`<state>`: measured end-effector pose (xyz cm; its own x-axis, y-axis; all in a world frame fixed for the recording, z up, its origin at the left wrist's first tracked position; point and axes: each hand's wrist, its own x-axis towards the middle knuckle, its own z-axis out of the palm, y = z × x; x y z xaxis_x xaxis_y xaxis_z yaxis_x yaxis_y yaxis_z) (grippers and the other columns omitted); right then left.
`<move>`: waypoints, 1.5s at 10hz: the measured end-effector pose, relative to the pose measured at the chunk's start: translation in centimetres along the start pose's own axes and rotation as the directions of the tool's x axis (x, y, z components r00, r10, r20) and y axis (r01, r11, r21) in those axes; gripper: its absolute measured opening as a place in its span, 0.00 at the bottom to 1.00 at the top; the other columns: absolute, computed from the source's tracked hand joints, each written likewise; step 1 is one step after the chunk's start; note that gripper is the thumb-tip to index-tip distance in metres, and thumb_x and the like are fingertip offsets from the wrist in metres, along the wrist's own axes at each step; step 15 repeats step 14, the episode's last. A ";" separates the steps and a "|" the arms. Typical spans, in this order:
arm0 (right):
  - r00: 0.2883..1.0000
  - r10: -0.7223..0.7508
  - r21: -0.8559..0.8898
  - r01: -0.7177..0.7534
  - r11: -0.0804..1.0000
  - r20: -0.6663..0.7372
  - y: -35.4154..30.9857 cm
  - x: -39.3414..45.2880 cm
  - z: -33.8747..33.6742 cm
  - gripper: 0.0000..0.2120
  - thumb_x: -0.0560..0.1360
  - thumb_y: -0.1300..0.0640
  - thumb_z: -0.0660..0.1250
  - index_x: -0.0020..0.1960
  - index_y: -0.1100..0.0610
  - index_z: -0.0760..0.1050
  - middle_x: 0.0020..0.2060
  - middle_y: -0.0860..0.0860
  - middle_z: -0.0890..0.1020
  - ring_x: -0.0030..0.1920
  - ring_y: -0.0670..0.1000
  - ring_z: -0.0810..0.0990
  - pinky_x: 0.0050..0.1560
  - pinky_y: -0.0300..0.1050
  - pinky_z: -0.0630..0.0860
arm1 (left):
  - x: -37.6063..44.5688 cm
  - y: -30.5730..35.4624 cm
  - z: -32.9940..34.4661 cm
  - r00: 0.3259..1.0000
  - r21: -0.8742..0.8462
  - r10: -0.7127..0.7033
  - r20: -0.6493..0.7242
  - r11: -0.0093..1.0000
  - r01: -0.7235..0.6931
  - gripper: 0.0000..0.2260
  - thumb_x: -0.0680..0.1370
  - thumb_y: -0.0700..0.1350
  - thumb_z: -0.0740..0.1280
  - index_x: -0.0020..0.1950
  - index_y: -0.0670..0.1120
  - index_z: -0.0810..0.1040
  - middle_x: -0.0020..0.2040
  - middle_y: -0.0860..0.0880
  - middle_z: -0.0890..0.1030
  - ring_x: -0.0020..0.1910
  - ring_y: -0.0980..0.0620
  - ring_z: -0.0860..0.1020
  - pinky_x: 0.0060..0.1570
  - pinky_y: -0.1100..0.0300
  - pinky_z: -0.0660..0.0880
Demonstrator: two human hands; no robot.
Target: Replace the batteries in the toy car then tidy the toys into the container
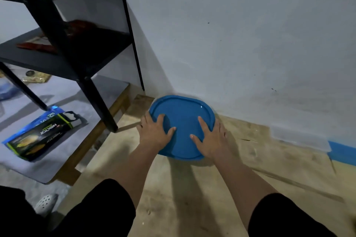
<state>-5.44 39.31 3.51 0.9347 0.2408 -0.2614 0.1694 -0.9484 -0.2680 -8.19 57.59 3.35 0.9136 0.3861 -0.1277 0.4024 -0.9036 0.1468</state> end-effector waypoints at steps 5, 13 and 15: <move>0.989 -0.140 -0.215 0.125 0.969 -0.056 -0.4 5.5 0.1 0.34 0.77 0.35 0.43 0.76 0.50 0.41 0.75 0.56 0.35 0.75 0.57 0.33 0.73 0.60 0.40 | 4.9 0.7 0.9 0.998 0.055 0.002 0.067 0.998 -0.006 0.31 0.77 0.66 0.45 0.77 0.57 0.42 0.77 0.41 0.42 0.76 0.40 0.46 0.71 0.44 0.52; 0.995 -0.099 -0.116 0.102 0.988 0.027 -0.7 5.0 -1.3 0.34 0.77 0.37 0.51 0.76 0.47 0.40 0.77 0.48 0.40 0.76 0.50 0.38 0.74 0.59 0.49 | 4.6 -0.2 1.4 0.964 -0.263 0.108 -0.245 0.949 -0.173 0.24 0.79 0.58 0.51 0.72 0.50 0.64 0.77 0.46 0.54 0.77 0.47 0.48 0.72 0.39 0.40; 0.966 -0.072 0.054 0.088 0.995 -0.250 -1.8 0.8 -1.7 0.29 0.78 0.44 0.55 0.76 0.47 0.50 0.77 0.49 0.50 0.76 0.50 0.48 0.75 0.52 0.54 | 3.2 -0.4 1.4 0.935 -0.465 0.006 -0.354 0.866 -0.182 0.19 0.80 0.54 0.53 0.66 0.47 0.71 0.74 0.44 0.64 0.75 0.45 0.58 0.72 0.42 0.50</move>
